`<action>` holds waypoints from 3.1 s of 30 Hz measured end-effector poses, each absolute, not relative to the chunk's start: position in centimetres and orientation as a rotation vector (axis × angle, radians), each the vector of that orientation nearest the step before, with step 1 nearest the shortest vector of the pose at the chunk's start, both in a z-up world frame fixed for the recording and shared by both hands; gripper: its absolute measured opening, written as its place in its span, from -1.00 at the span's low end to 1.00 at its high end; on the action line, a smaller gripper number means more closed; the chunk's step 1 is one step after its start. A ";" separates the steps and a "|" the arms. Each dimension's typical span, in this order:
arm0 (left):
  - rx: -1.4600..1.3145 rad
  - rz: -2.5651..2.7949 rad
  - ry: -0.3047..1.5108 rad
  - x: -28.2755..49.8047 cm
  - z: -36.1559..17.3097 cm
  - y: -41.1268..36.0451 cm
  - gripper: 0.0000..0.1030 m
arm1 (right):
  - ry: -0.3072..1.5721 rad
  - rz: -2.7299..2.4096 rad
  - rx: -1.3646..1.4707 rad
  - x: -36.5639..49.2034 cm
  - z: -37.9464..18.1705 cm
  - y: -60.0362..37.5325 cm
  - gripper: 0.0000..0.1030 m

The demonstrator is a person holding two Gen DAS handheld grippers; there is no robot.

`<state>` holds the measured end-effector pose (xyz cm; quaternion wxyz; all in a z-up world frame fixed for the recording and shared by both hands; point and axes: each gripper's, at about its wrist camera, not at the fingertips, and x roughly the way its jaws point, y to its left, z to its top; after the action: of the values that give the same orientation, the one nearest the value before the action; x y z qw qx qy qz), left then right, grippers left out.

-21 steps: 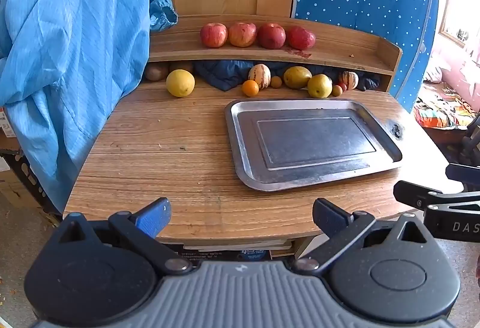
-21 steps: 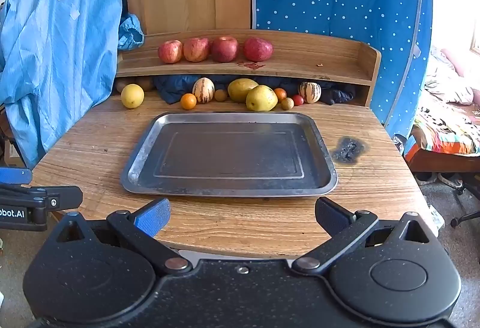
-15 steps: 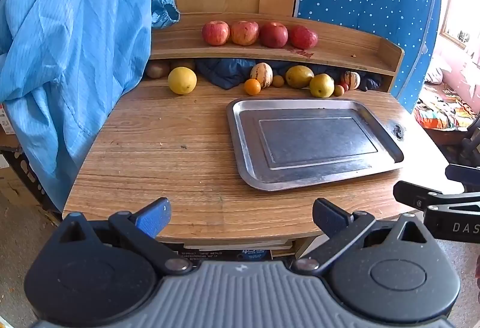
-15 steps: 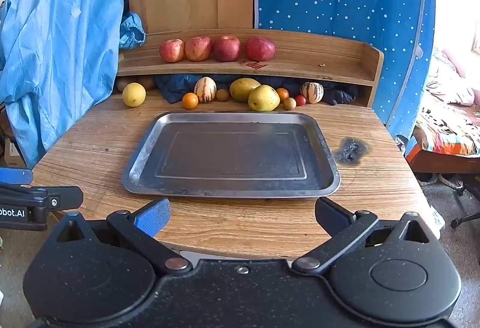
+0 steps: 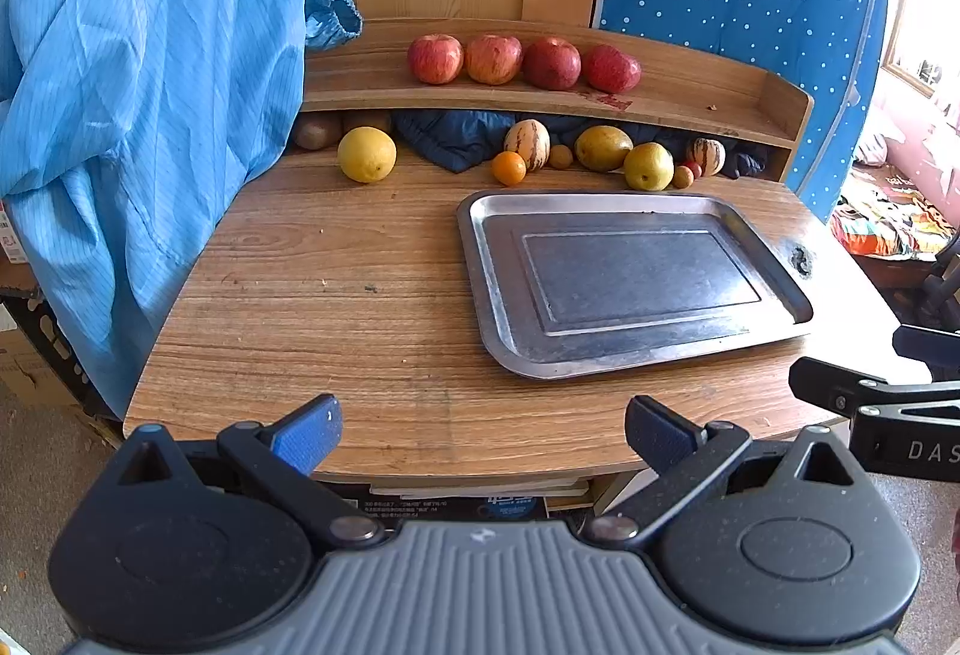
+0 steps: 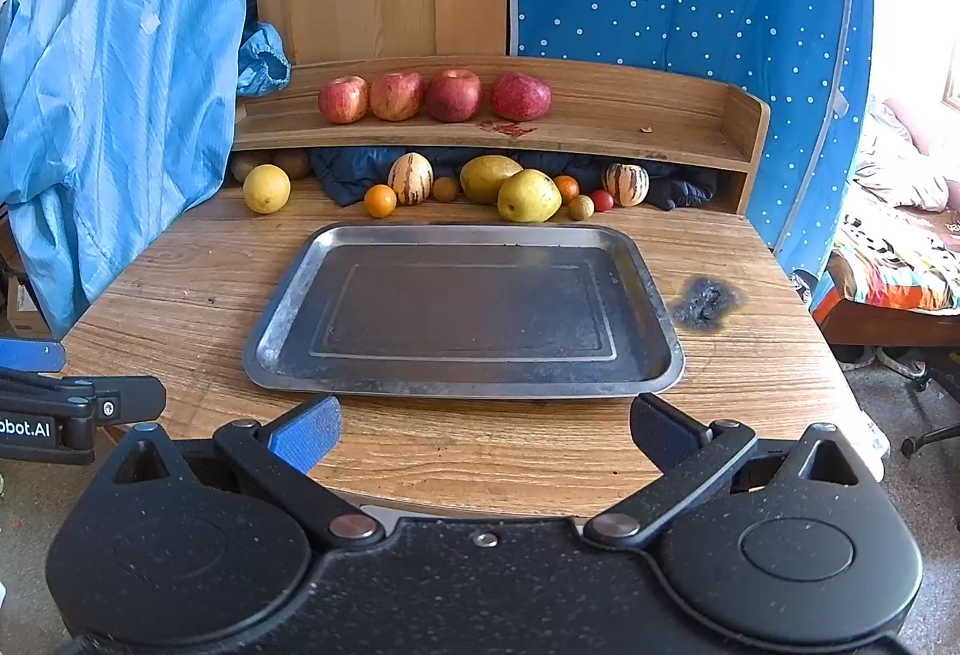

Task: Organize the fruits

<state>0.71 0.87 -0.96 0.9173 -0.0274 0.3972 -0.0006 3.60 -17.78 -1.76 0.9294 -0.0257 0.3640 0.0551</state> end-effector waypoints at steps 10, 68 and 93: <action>-0.070 0.002 0.833 1.3 -1.3 0.8 0.99 | 0.750 0.114 -0.055 4.0 -2.0 -17.9 0.99; -0.216 0.274 1.033 15.4 -3.8 -4.2 0.99 | 0.858 0.365 -0.106 17.9 -5.9 -25.4 0.99; -0.138 0.204 0.971 29.1 -5.6 11.3 0.99 | 0.913 0.397 -0.203 30.1 -7.3 -10.1 0.99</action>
<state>29.10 11.28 -5.61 0.8773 -0.0662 0.4653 0.0976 30.10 -10.09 -7.27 0.8738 -0.0972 0.4370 0.1900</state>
